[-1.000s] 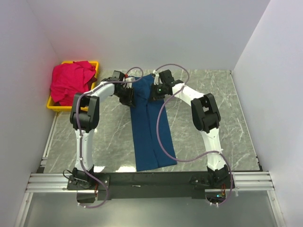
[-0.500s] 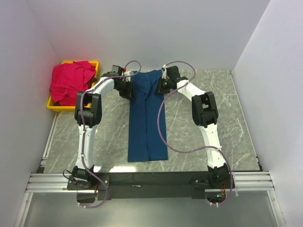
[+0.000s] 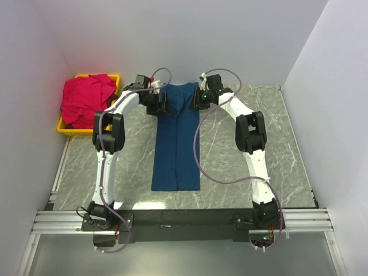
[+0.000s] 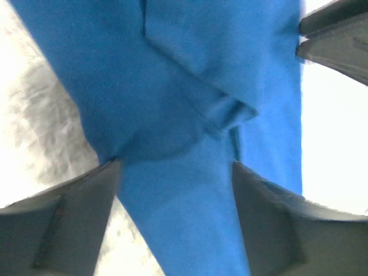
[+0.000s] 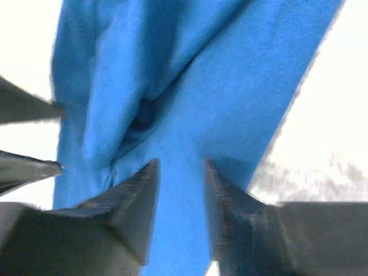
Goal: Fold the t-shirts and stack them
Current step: Fold the tshirt
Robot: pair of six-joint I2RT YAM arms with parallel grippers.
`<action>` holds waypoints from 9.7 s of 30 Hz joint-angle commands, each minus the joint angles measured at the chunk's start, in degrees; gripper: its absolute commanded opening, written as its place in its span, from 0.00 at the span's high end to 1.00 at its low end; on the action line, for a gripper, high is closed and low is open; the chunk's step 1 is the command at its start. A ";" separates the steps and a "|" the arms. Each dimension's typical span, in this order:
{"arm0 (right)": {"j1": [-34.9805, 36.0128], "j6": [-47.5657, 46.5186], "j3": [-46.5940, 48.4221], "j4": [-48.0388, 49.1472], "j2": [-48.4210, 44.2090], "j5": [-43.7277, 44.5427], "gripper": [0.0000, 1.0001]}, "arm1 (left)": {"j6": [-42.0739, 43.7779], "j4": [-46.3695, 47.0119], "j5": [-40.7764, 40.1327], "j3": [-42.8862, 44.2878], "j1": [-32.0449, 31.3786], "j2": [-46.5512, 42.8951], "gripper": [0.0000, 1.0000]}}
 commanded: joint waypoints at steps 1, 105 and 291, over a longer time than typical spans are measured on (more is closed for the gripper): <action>-0.14 -6.19 2.53 -3.51 -12.19 -0.50 0.51 | 1.42 3.17 2.12 -0.32 2.40 -11.51 0.11; 24.21 -60.34 -59.37 -0.36 -58.57 12.69 1.00 | 71.90 14.07 6.71 -67.66 -5.15 -61.95 0.99; 1.79 -43.57 -38.88 -24.71 -40.47 -26.68 0.67 | 54.94 9.85 15.32 -57.90 -13.14 -52.96 0.41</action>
